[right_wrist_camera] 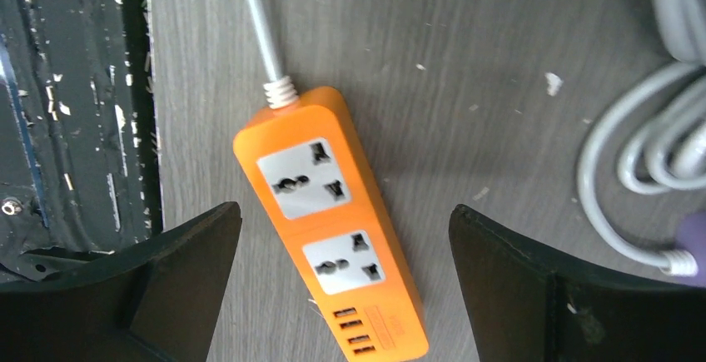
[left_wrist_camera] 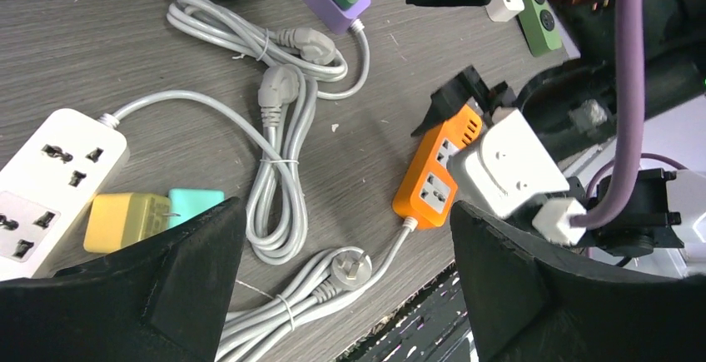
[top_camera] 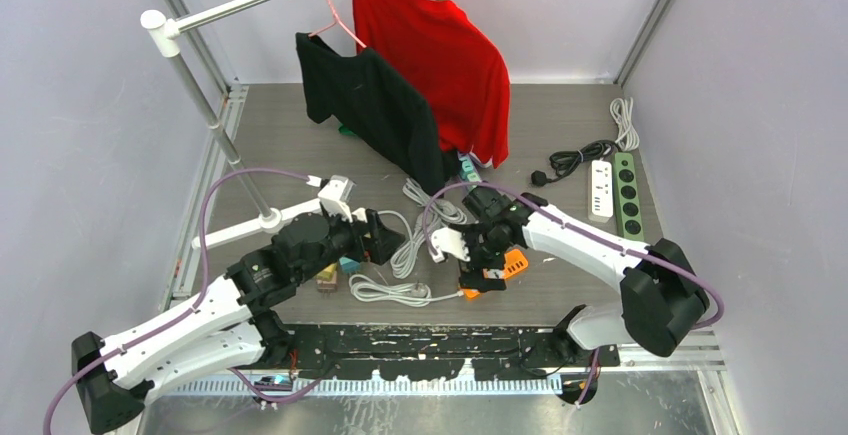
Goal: Pull the plug off the socket
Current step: Pick up the socket from the center of the board.
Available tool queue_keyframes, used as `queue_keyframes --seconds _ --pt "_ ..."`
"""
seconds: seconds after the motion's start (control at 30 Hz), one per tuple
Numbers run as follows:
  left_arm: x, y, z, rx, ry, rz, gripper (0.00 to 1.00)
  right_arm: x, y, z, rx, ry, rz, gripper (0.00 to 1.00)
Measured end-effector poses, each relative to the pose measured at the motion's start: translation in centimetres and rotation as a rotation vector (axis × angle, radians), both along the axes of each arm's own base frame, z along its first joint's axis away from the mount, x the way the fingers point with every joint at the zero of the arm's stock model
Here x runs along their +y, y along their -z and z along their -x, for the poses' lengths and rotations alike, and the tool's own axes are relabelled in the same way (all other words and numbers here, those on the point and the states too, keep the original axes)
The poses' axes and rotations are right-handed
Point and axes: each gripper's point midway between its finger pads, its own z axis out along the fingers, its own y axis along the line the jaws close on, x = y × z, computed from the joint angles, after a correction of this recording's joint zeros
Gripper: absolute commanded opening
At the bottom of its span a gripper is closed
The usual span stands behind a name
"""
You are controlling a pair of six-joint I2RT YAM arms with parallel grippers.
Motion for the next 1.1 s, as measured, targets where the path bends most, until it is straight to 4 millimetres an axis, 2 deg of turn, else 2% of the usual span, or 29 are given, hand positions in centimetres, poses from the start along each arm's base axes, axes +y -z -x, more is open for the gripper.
queue_keyframes --seconds 0.17,0.3,0.5,0.63,0.7,0.83,0.97,1.1 --pt "0.4 -0.1 -0.2 -0.001 -0.029 0.007 0.91 -0.4 1.4 2.0 0.023 -0.044 0.014 1.0" --pt "0.9 0.1 -0.3 0.003 -0.058 0.021 0.91 -0.9 2.3 2.8 0.019 -0.055 0.019 1.0" --pt "1.2 1.0 -0.2 0.036 -0.087 0.037 0.91 -0.6 3.0 1.4 -0.055 -0.04 0.007 0.99" --pt "1.3 0.9 0.0 0.052 -0.096 0.057 0.91 -0.3 3.4 0.5 -0.094 -0.035 -0.007 0.93" --pt "1.4 0.7 0.1 0.059 -0.101 0.072 0.91 -0.2 3.7 0.5 -0.096 -0.037 -0.008 0.85" --pt "1.5 0.6 0.3 0.068 -0.108 0.1 0.9 -0.5 4.1 0.8 -0.092 -0.046 -0.003 0.59" --pt "1.7 1.3 0.5 0.085 -0.114 0.101 0.9 -0.6 4.2 0.8 -0.092 -0.051 0.0 0.37" --pt "1.7 1.4 0.5 0.095 -0.118 0.108 0.9 -0.5 4.2 0.8 -0.093 -0.044 0.0 0.18"
